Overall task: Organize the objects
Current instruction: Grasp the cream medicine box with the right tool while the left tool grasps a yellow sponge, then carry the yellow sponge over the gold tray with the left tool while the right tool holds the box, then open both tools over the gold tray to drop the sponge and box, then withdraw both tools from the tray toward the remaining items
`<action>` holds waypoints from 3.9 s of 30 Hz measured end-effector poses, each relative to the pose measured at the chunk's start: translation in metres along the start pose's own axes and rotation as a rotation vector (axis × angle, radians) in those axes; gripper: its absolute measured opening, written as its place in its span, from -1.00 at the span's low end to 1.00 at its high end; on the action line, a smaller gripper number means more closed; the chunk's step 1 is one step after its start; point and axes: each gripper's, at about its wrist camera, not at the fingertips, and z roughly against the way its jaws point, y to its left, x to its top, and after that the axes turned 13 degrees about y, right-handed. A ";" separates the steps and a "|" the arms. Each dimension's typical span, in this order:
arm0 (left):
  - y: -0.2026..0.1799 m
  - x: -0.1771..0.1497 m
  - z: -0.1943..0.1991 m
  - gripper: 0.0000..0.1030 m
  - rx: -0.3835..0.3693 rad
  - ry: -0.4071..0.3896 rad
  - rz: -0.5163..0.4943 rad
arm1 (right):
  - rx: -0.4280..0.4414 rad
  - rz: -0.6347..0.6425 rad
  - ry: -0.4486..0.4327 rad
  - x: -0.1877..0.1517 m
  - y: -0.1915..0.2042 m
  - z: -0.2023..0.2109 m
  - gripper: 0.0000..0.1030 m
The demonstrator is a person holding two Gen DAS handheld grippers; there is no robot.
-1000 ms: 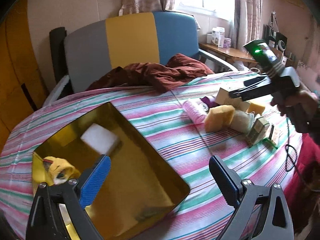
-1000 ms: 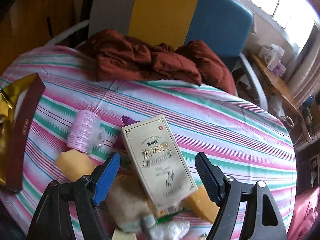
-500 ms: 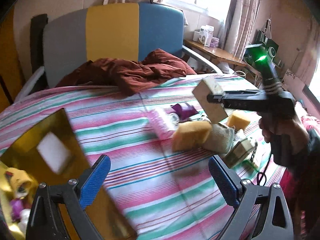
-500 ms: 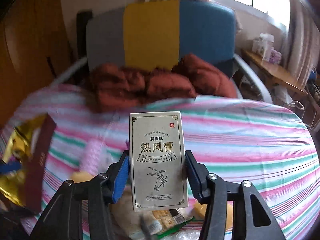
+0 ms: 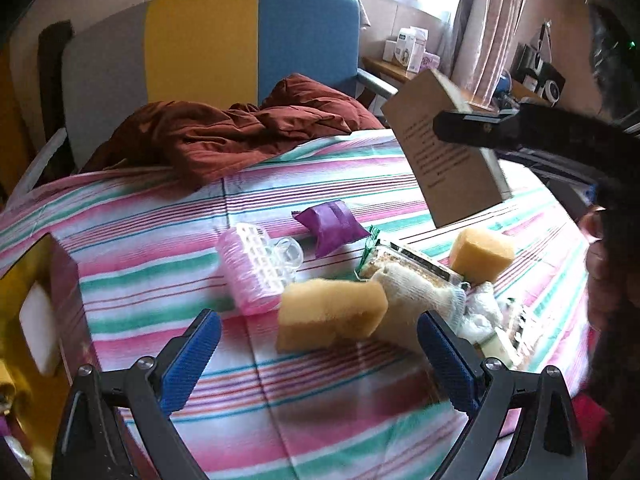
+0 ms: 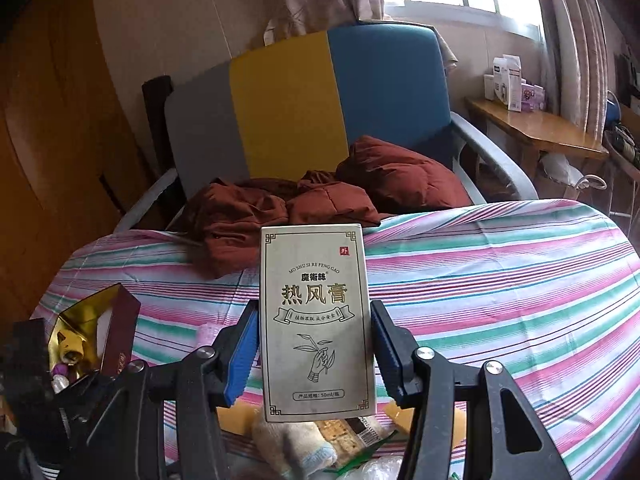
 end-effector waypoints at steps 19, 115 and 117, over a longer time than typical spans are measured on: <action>0.007 -0.009 0.008 0.06 -0.066 -0.010 -0.035 | 0.091 0.042 0.001 -0.008 0.011 0.007 0.04; 0.207 -0.179 0.198 0.79 0.410 -0.276 0.303 | 0.135 0.312 0.158 -0.082 0.308 -0.019 0.17; 0.203 -0.180 0.198 0.79 0.408 -0.276 0.291 | 0.127 0.306 0.153 -0.086 0.305 -0.017 0.18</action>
